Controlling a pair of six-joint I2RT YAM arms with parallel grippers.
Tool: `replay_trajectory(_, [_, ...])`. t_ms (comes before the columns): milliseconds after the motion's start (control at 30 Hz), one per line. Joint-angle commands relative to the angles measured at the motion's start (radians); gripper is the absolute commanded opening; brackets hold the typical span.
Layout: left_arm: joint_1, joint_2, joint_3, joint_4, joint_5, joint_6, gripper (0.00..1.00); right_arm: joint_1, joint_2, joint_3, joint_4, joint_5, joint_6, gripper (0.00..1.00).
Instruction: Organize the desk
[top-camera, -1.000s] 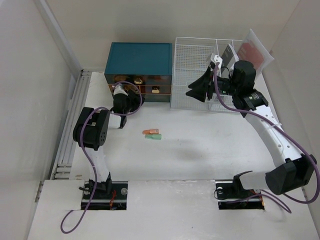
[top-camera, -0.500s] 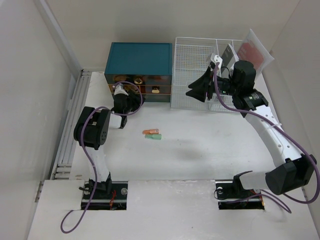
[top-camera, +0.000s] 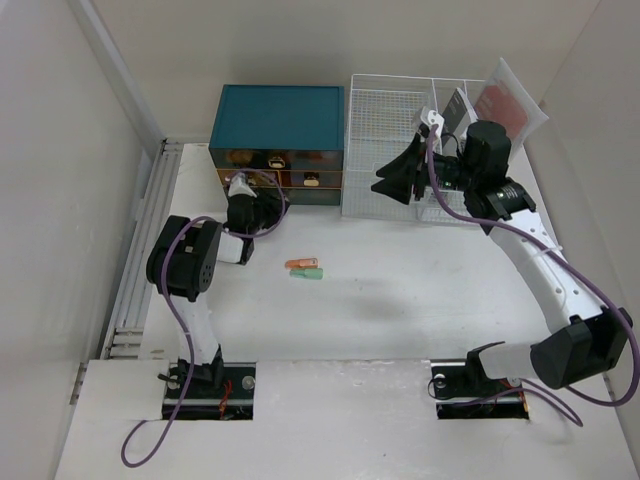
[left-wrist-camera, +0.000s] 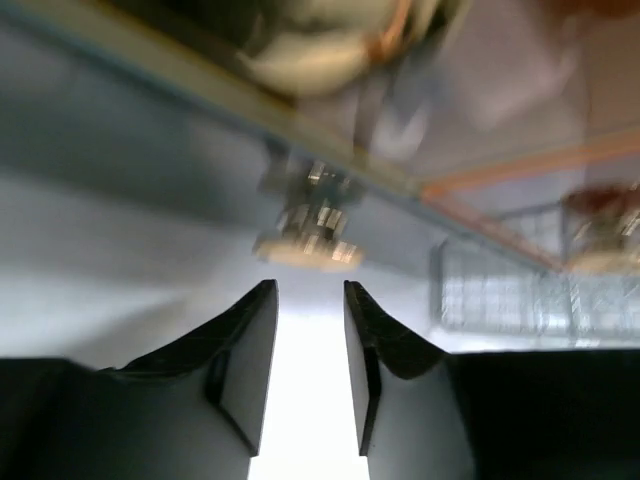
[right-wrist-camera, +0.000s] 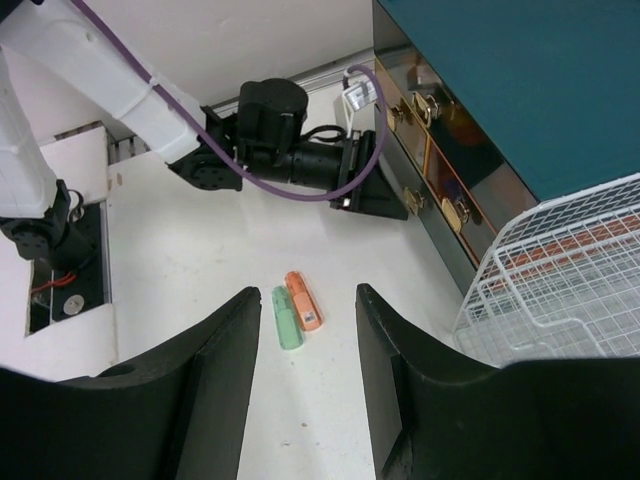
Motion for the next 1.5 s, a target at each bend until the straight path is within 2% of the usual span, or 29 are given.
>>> replay_trajectory(0, [-0.001, -0.055, -0.078, 0.003, 0.003, 0.02, 0.31, -0.006, 0.003, 0.004, 0.054, -0.034, -0.008, 0.49])
replay_trajectory(267, [-0.019, -0.116, -0.206, 0.078, 0.003, 0.0, 0.31, -0.006, 0.013, 0.004, 0.054, -0.063, -0.008, 0.49])
replay_trajectory(433, [-0.019, -0.144, -0.225, 0.08, -0.018, 0.012, 0.33, -0.006, 0.022, 0.004, 0.054, -0.073, -0.008, 0.49])
replay_trajectory(500, [-0.019, -0.144, -0.201, 0.051, -0.027, 0.021, 0.39, -0.006, 0.022, 0.004, 0.054, -0.073, -0.008, 0.49])
replay_trajectory(667, [0.001, -0.126, -0.133, 0.041, -0.028, 0.021, 0.47, -0.006, 0.022, -0.005, 0.054, -0.073, -0.008, 0.49])
replay_trajectory(1033, [0.01, -0.055, 0.054, -0.055, -0.037, 0.031, 0.48, -0.006, 0.031, -0.005, 0.054, -0.073, -0.008, 0.49])
replay_trajectory(1467, [0.01, -0.004, 0.091, -0.08, -0.046, 0.04, 0.48, -0.006, 0.049, -0.005, 0.045, -0.073, -0.018, 0.49])
